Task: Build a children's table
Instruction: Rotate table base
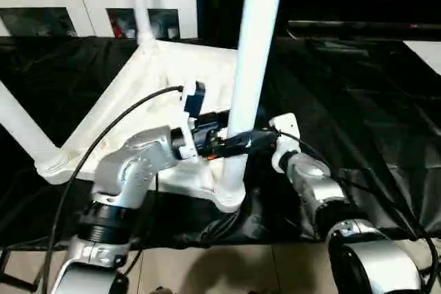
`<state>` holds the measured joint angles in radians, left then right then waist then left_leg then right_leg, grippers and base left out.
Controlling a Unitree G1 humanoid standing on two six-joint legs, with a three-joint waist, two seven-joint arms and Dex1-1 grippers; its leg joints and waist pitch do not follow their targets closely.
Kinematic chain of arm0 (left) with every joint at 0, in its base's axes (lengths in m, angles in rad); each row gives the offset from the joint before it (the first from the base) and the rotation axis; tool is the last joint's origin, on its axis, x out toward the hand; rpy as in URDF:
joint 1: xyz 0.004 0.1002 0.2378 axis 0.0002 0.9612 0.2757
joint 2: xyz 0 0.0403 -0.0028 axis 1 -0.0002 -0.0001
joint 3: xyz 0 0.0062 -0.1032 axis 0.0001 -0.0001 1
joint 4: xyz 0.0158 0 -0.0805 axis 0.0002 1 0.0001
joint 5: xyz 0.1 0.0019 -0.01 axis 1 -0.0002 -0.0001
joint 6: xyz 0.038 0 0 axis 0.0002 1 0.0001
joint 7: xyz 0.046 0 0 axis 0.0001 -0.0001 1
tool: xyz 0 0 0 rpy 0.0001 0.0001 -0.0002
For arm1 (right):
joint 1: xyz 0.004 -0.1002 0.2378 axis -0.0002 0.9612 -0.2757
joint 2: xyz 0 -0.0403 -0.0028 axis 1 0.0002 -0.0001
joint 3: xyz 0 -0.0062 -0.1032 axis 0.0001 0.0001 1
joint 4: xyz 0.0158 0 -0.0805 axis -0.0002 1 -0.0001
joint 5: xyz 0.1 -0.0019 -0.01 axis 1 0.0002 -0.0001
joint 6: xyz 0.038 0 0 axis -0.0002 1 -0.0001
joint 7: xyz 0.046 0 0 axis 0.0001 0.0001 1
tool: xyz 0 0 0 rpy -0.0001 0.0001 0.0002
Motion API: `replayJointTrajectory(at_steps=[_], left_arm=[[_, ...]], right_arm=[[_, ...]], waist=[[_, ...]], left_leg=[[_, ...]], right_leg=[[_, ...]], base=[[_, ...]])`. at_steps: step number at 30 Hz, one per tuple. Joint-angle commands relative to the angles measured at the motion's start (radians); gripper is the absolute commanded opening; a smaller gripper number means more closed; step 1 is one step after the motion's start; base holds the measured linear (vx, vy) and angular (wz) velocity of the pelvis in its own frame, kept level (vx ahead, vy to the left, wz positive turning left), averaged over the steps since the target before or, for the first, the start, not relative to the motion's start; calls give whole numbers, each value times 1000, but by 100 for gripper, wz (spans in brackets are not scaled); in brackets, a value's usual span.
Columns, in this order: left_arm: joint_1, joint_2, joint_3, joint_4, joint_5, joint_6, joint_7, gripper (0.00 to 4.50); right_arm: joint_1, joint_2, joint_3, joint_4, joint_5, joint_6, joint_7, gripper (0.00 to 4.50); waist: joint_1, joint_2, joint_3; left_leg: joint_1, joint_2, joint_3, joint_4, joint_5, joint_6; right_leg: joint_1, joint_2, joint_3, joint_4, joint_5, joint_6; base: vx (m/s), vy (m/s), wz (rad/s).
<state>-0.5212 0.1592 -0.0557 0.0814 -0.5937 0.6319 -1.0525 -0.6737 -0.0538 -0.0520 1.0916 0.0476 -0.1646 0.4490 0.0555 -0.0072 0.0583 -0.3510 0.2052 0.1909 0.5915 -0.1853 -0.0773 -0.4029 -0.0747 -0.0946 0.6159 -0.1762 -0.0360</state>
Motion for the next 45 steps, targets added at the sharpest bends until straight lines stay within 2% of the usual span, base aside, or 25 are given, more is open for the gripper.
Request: replayJointTrajectory(at_steps=[1, 6, 11, 12, 16, 19, 20, 22, 23, 24, 25, 28, 32, 35, 36, 37, 38, 42, 44, 45], left_arm=[[-7, -37, -43, -34, -21, 15, -2, 447], [1, -75, -78, -32, -12, -25, 6, 447], [-15, -77, -73, 25, 58, -93, 45, 447], [-18, -76, -69, 36, 72, -104, 54, 447], [-37, -13, -48, 145, 190, -237, 102, 447], [-36, 40, -42, 183, 225, -277, 101, 447], [-32, 66, -28, 192, 230, -288, 103, 447], [-25, 107, 2, 199, 224, -294, 92, 447], [-23, 119, 14, 201, 221, -293, 91, 447], [-22, 128, 25, 205, 221, -294, 96, 447], [-21, 145, 35, 219, 226, -298, 99, 447], [-18, 178, 37, 249, 253, -312, 106, 447], [35, 263, -62, 220, 345, -310, 75, 447], [88, 306, -137, 152, 382, -238, 53, 447], [88, 306, -137, 152, 382, -238, 53, 447], [100, 308, -147, 137, 393, -193, 74, 430], [102, 308, -148, 136, 395, -189, 78, 411], [124, 307, -169, 107, 413, -162, 112, 398], [137, 305, -178, 76, 407, -137, 112, 368], [140, 300, -179, 67, 411, -131, 124, 367]], right_arm=[[-10, 52, 36, -12, -6, -11, 44, 446], [-45, 98, 39, 30, -16, -24, 26, 446], [-70, 104, 35, 49, -24, -35, -24, 446], [-72, 101, 33, 51, -26, -36, -35, 446], [-84, 51, -6, 65, -27, -42, -141, 446], [-82, 24, -34, 63, -12, -42, -161, 446], [-72, 8, -42, 57, -5, -38, -156, 446], [-50, -19, -48, 44, -2, -34, -141, 446], [-40, -29, -49, 39, -4, -33, -135, 446], [-31, -37, -47, 35, -8, -32, -131, 446], [-14, -49, -44, 25, -10, -35, -120, 446], [15, -67, -37, 1, -10, -38, -93, 446], [83, -104, 4, -144, 11, 15, 77, 446], [140, -160, 64, -290, 9, 73, 208, 446], [140, -160, 64, -290, 9, 73, 208, 446], [164, -194, 86, -355, 6, 91, 260, 449], [167, -199, 89, -364, 6, 93, 267, 450], [226, -281, 112, -543, 24, 165, 379, 450], [249, -320, 128, -613, 34, 207, 438, 450], [259, -339, 136, -644, 40, 225, 466, 450]], waist=[[12, 9, -71], [10, 8, -71], [7, 5, -69], [7, 7, -69], [10, 6, -69], [13, 8, -68], [15, 2, -71], [19, 7, -73], [17, -3, -72], [19, 1, -72], [19, -7, -72], [22, -5, -71], [26, -7, -68], [39, -1, -68], [41, -3, -69], [41, -2, -68], [46, -4, -65], [52, -14, -65], [53, -15, -66], [53, -17, -65]], left_leg=[[-2, 24, -14, -63, -182, 41], [-2, 25, -14, -63, -187, 44], [-1, 26, -13, -64, -196, 46], [-1, 25, -14, -64, -197, 44], [5, 25, -15, -67, -199, 35], [8, 26, -14, -68, -220, 23], [6, 25, -14, -67, -205, 22], [5, 25, -13, -66, -186, 25], [3, 24, -11, -66, -179, 29], [2, 23, -11, -64, -170, 32], [1, 24, -10, -64, -169, 35], [2, 24, -10, -64, -168, 42], [2, 29, -12, -67, -177, 55], [5, 34, -11, -67, -171, 51], [5, 34, -11, -67, -169, 47], [6, 33, -10, -67, -173, 47], [7, 32, -10, -67, -181, 43], [3, 29, -12, -68, -184, 41], [3, 29, -12, -67, -175, 48], [2, 29, -12, -66, -176, 50]], right_leg=[[64, -71, 55, -70, -188, -226], [63, -71, 55, -69, -178, -236], [62, -71, 56, -73, -197, -227], [62, -71, 56, -72, -206, -220], [57, -69, 56, -74, -215, -197], [55, -70, 57, -75, -243, -181], [57, -70, 58, -72, -221, -181], [57, -70, 58, -65, -180, -191], [58, -68, 58, -65, -169, -196], [59, -70, 58, -63, -164, -201], [59, -70, 58, -65, -168, -200], [58, -73, 58, -67, -198, -195], [55, -71, 59, -69, -226, -172], [52, -72, 60, -68, -224, -173], [51, -72, 60, -67, -217, -177], [49, -72, 61, -69, -222, -180], [49, -72, 61, -73, -240, -174], [55, -71, 61, -78, -288, -137], [54, -72, 61, -79, -284, -137], [54, -71, 60, -80, -289, -137]], base=[[0, 0, 0], [0, 0, 0], [0, 0, 0], [0, 0, 0], [0, 0, 0], [0, 0, 0], [0, 0, 0], [0, 0, 0], [0, 0, 0], [0, 0, 0], [0, 0, 0], [0, 0, 0], [0, 0, 0], [0, 0, 0], [0, 0, 0], [0, 0, 0], [0, 0, 0], [0, 0, 0], [0, 0, 0], [0, 0, 0]])
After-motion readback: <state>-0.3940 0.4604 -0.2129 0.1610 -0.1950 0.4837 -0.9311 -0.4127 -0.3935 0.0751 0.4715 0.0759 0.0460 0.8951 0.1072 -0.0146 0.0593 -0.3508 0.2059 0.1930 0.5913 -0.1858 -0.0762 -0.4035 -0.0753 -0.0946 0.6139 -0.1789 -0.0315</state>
